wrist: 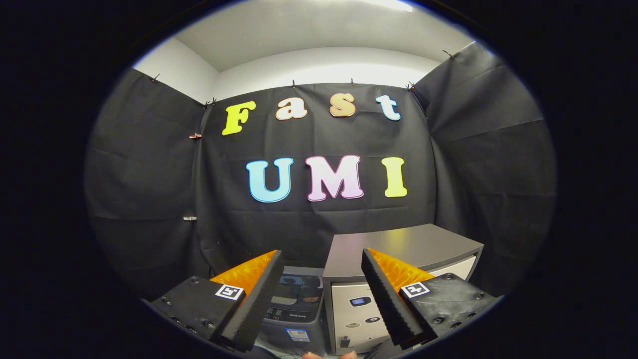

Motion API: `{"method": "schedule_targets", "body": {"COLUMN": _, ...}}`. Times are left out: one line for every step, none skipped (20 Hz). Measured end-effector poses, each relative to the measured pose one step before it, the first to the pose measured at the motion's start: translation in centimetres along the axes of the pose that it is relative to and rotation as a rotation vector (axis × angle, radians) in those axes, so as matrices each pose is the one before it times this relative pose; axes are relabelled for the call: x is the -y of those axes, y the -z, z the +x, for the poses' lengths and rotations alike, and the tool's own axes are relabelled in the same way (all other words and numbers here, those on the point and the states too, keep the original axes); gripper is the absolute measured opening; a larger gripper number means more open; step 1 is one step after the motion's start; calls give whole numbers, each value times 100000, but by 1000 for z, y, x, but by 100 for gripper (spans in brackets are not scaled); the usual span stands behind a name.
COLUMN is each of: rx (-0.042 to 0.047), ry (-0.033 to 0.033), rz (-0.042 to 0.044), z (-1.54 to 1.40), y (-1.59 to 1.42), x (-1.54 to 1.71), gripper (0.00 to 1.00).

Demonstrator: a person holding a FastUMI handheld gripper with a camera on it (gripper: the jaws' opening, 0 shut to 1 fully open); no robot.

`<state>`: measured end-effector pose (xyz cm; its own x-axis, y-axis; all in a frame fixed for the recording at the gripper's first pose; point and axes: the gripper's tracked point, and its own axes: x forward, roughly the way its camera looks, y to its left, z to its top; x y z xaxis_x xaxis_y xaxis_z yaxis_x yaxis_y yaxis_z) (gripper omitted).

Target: Put the clothes into the washing machine and then close the washing machine lid.

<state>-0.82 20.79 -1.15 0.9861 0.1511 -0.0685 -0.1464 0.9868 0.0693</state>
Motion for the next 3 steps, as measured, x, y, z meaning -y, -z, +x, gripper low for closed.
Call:
{"method": "schedule_targets", "body": {"rx": -109, "ry": -217, "rz": -47, "z": -35, "y": 37, "x": -101, "gripper": 99}}
{"method": "schedule_targets", "body": {"rx": -90, "ry": -86, "rz": -82, "z": 65, "y": 52, "x": -12, "gripper": 99}}
{"method": "schedule_targets", "body": {"rx": -34, "ry": -21, "rz": -86, "z": -21, "y": -25, "x": -81, "gripper": 99}}
